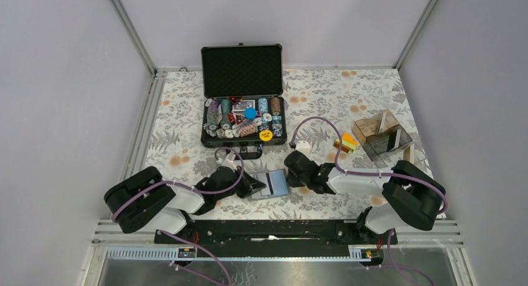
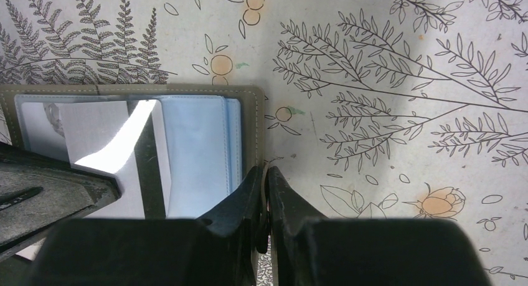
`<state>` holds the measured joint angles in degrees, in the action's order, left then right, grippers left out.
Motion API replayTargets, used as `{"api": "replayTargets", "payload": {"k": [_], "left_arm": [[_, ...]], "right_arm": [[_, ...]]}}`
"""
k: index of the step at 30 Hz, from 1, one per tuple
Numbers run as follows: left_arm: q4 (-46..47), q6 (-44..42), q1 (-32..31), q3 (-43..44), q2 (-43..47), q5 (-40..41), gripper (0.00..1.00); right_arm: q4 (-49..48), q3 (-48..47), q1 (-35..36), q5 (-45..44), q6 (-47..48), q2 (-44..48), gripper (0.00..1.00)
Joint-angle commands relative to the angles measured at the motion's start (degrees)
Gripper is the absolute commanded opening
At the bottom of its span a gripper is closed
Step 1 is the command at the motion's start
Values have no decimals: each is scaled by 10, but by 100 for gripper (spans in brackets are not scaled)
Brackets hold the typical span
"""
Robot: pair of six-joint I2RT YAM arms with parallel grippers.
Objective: Put the credit cards into the card holder
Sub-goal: Insert the credit card into the card holder.
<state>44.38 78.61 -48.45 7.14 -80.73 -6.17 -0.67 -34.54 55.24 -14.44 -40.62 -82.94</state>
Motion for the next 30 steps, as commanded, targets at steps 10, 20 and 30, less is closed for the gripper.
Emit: {"api": "replayTargets", "payload": {"k": [10,20,30], "left_arm": [[-24,3,-3,-13,30,22,0],[41,11,-14,-4,-24,5,0],[62,13,-26,17,-66,5,0]], "right_arm": [[24,-8,6,-12,-8,-16,12],[24,-11,6,-7,-7,-16,11],[21,-17,6,0,-5,-24,10]]}}
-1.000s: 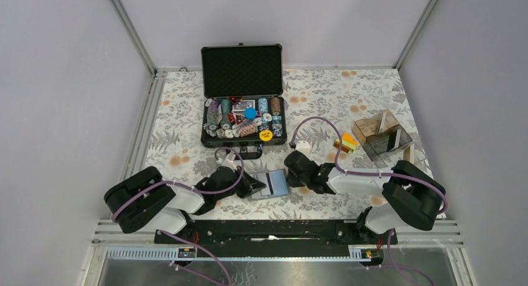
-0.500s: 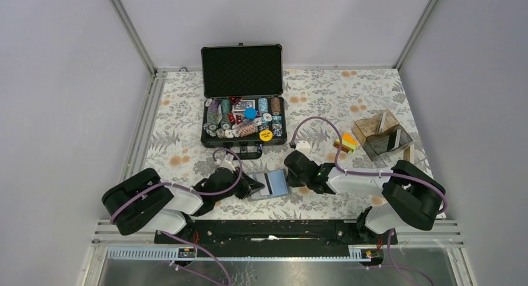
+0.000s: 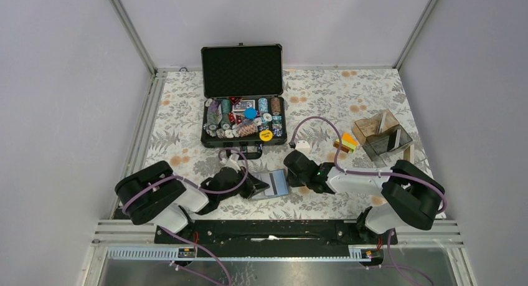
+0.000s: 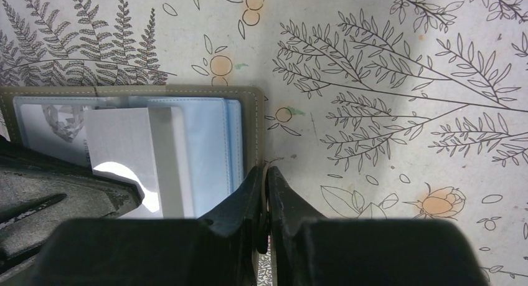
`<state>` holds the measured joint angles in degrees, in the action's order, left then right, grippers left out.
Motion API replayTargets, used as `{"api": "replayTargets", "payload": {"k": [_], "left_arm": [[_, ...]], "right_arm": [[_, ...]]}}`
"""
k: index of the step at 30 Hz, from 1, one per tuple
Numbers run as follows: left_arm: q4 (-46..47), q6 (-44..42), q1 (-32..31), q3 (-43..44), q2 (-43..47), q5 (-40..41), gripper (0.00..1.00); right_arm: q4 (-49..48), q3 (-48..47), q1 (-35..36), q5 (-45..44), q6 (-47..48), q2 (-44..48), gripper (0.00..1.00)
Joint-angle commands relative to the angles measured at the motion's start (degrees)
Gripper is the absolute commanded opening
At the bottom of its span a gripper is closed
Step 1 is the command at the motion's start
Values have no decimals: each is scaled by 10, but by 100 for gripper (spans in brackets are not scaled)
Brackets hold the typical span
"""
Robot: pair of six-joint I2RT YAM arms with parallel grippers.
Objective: Put the credit cards into the card holder
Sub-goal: Insert the credit card into the card holder.
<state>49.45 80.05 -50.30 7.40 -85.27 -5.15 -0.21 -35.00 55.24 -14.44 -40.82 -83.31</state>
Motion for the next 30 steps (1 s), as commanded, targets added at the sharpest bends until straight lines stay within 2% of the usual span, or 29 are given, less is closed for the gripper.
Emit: {"api": "replayTargets", "payload": {"k": [1,5,9,11,19,30], "left_arm": [[15,-2,-8,17,-25,-9,0],[24,-3,-8,16,-30,-14,2],[0,-13,-8,20,-18,-12,21],[-47,-34,-8,40,-12,-22,27],[-243,-128,-9,115,45,7,38],[-407,-192,-9,159,120,57,54]], "right_arm": [[16,-13,6,0,-3,-20,10],[18,-13,6,-1,-3,-19,10],[22,-12,6,-4,-2,-14,10],[21,-10,6,-5,-2,-13,10],[25,-12,6,-6,4,-10,10],[34,-9,6,-18,5,6,9]]}}
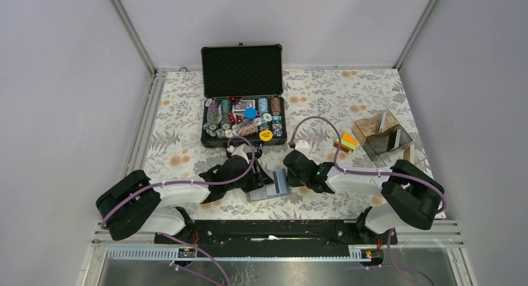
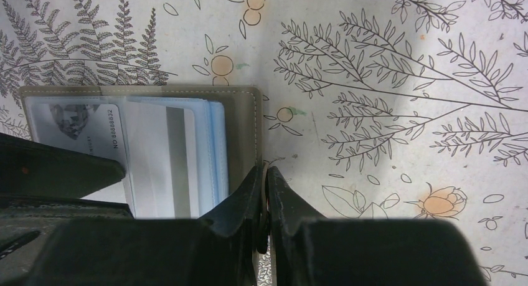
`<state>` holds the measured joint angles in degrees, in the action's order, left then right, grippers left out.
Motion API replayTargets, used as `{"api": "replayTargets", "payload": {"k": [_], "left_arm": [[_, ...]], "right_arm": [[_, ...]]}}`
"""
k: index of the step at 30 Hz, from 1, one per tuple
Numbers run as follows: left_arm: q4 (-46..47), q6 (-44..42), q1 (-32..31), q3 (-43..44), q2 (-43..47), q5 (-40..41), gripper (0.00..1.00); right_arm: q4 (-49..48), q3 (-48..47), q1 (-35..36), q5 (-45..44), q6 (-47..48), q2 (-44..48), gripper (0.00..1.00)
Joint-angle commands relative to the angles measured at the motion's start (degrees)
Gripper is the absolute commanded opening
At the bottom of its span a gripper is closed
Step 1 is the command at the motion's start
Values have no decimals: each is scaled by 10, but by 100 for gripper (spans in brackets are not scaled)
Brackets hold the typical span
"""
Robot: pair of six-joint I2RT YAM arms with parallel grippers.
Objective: Put the credit cards into the card holder
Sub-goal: Insert the credit card into the card holder.
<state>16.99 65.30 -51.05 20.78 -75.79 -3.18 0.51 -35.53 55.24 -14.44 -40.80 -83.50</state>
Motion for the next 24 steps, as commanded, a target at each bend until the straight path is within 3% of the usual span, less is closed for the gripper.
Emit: {"api": "replayTargets", "payload": {"k": [1,24], "left_arm": [[-92,-49,-1,29,30,45,54],[16,-19,-13,37,-41,-15,48]], "right_arm": [[27,-4,6,-18,5,8,9],[22,-4,6,-5,5,2,8]]}}
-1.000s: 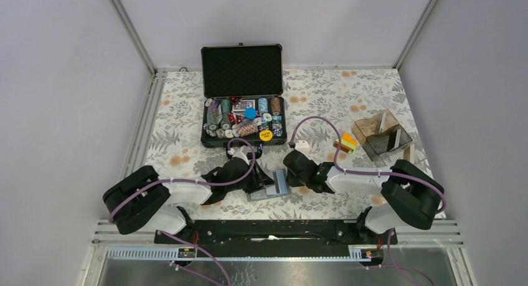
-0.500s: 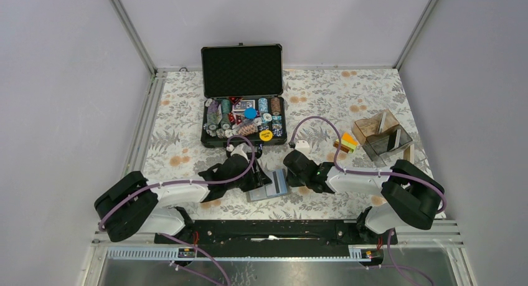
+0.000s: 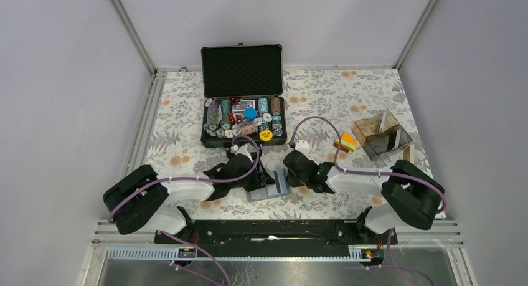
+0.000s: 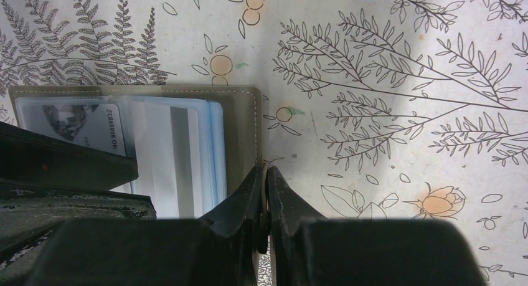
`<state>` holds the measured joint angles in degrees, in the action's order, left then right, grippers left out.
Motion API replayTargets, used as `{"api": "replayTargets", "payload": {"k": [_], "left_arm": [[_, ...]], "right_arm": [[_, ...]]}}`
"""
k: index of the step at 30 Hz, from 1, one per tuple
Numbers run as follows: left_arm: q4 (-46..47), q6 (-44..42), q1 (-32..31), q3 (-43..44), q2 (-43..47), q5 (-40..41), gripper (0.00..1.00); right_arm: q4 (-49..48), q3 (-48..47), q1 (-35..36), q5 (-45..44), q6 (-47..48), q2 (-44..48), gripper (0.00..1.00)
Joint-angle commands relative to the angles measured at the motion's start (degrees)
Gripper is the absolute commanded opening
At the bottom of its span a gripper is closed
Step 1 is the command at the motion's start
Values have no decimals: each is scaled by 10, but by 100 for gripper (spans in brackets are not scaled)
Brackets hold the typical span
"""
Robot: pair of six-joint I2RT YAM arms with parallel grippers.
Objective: Put the credit cards into the card holder
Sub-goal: Insert the credit card into the card holder.
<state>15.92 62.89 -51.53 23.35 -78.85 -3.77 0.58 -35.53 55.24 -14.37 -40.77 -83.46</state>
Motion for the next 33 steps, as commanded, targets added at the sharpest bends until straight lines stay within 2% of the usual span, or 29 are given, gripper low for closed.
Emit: {"api": "replayTargets", "payload": {"k": [1,9,27,33], "left_arm": [[29,6,-8,13,-12,-9,48],[70,23,-11,26,-26,-33,47],[99,29,-20,55,-40,-35,47],[112,30,-26,53,-47,-33,42]], "right_arm": [[22,-4,6,-6,5,3,8],[24,-2,6,-6,4,6,8],[25,-1,6,-7,2,5,8],[26,1,6,-9,3,8,6]]}}
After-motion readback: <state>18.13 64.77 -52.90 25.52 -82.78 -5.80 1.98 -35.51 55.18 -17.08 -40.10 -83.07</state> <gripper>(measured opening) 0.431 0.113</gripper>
